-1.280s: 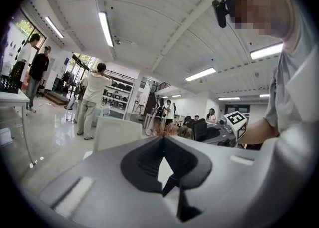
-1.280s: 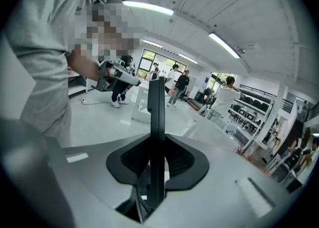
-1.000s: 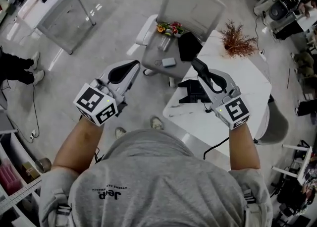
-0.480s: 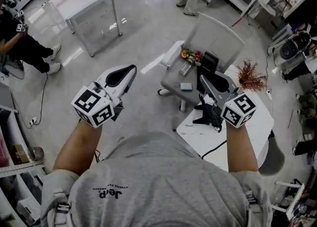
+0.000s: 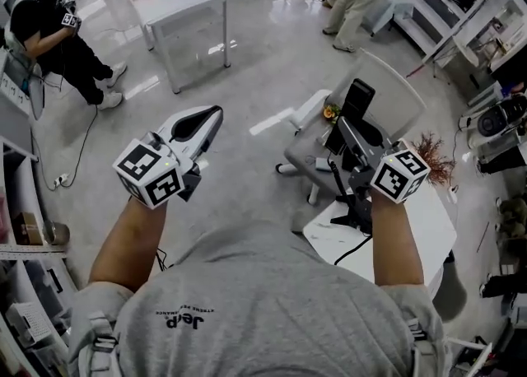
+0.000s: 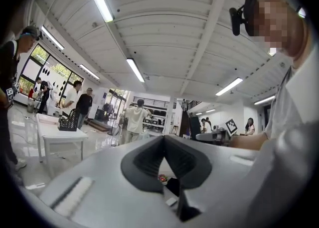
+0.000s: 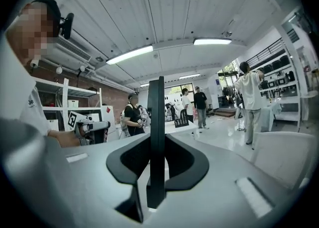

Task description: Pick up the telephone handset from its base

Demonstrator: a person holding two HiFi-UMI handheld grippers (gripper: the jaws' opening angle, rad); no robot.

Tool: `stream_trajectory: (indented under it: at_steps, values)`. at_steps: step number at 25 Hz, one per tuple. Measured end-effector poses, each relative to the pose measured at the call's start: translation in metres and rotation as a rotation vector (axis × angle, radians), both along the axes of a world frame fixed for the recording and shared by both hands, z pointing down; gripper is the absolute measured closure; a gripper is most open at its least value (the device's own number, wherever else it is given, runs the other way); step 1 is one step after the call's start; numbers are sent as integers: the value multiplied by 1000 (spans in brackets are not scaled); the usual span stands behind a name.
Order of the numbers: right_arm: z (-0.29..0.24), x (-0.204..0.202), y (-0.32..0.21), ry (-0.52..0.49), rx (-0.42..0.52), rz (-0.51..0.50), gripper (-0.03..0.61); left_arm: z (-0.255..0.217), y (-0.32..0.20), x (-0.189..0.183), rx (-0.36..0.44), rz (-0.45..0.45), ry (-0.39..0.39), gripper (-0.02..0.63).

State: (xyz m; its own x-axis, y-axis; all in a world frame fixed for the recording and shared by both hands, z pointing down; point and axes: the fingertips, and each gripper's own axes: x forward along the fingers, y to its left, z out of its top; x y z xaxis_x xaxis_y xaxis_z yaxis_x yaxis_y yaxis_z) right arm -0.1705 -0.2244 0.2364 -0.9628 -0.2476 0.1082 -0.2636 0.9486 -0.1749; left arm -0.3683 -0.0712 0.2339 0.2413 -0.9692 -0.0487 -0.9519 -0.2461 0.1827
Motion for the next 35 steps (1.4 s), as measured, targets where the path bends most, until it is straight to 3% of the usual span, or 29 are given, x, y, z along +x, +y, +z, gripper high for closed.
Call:
stream_trajectory:
  at_steps: [11,35]
  values:
    - [-7,-33,2,-45,-43,-55,502,-14,16,-23,-1,-55,-5,557]
    - [-7,-20,-3,-39,-37,-38,502,-23,8,-11,14,-19,-8,557]
